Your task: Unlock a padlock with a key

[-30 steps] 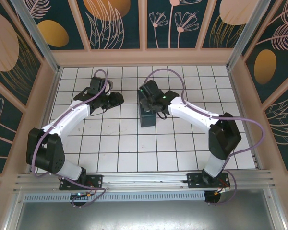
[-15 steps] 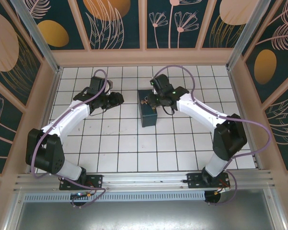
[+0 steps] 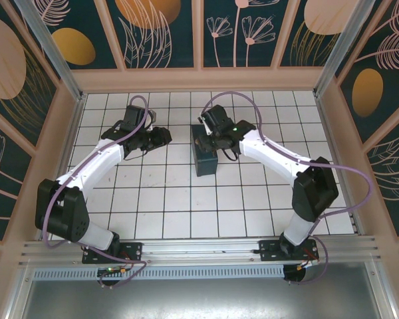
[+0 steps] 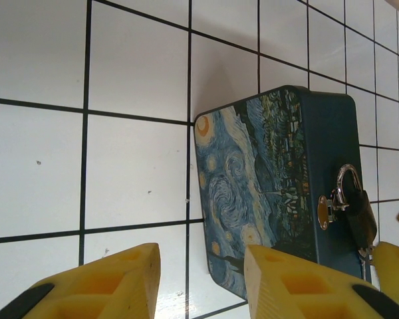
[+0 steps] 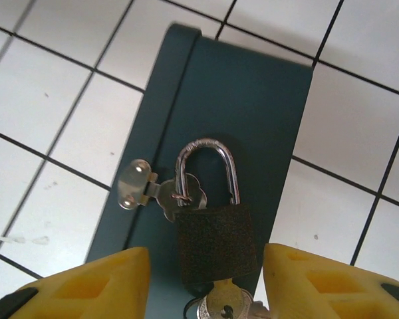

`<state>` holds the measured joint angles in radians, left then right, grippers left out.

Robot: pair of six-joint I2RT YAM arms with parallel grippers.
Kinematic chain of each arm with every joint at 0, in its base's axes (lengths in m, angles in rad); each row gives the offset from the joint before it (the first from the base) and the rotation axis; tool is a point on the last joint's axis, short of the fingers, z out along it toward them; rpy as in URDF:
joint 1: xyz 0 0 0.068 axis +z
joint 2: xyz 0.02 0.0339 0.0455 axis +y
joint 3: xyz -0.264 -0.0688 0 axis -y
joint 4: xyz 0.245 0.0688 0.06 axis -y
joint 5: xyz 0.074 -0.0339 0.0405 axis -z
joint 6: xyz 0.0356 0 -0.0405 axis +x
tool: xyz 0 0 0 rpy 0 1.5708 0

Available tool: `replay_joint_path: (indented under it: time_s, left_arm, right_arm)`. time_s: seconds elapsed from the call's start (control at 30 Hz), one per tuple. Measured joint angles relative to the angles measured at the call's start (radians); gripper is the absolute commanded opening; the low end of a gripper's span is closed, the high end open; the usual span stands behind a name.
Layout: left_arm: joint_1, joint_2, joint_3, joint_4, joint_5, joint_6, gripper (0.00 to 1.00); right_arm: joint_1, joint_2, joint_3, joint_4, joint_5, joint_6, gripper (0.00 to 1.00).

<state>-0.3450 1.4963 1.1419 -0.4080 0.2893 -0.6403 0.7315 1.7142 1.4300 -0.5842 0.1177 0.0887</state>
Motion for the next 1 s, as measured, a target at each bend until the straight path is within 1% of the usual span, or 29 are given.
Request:
replay_joint_path:
  time_s: [0.13,0.2,0.37,0.43,0.57,0.67,0.77,0.9,1.0]
  left_arm:
    - [0.000,0.000,0.000,0.000,0.000,0.000,0.39]
    - [0.000,0.000,0.000,0.000,0.000,0.000,0.39]
    - [0.000,-0.003,0.000,0.000,0.000,0.000,0.39]
    - [0.000,-0.006,0.000,0.000,0.000,0.001,0.38]
    - [0.000,-0.009,0.000,0.000,0.000,0.004,0.39]
    - [0.000,-0.010,0.000,0.000,0.006,0.008,0.38]
    - [0.000,-0.010,0.000,0.000,0.021,0.011,0.38]
    - [-0.002,-0.010,0.000,0.000,0.035,0.011,0.38]
    - [-0.003,-0.010,0.000,0.001,0.044,0.011,0.38]
  right_arm:
    - [0.002,0.031,0.000,-0.005,0.026,-0.029,0.47]
    - [0.004,0.041,0.002,-0.004,0.034,-0.036,0.43]
    - [0.016,0.049,0.016,-0.004,0.068,-0.064,0.27]
    - [0.017,0.055,0.026,-0.006,0.073,-0.066,0.23]
    - [0.013,0.057,0.054,-0.012,0.074,-0.061,0.18]
    - [-0.007,0.054,0.056,-0.006,0.038,-0.043,0.16]
    - [-0.051,0.032,0.053,0.007,-0.032,-0.003,0.14]
    - [-0.103,0.014,0.037,0.010,-0.104,0.033,0.15]
    - [-0.111,0.014,0.034,0.019,-0.129,0.051,0.14]
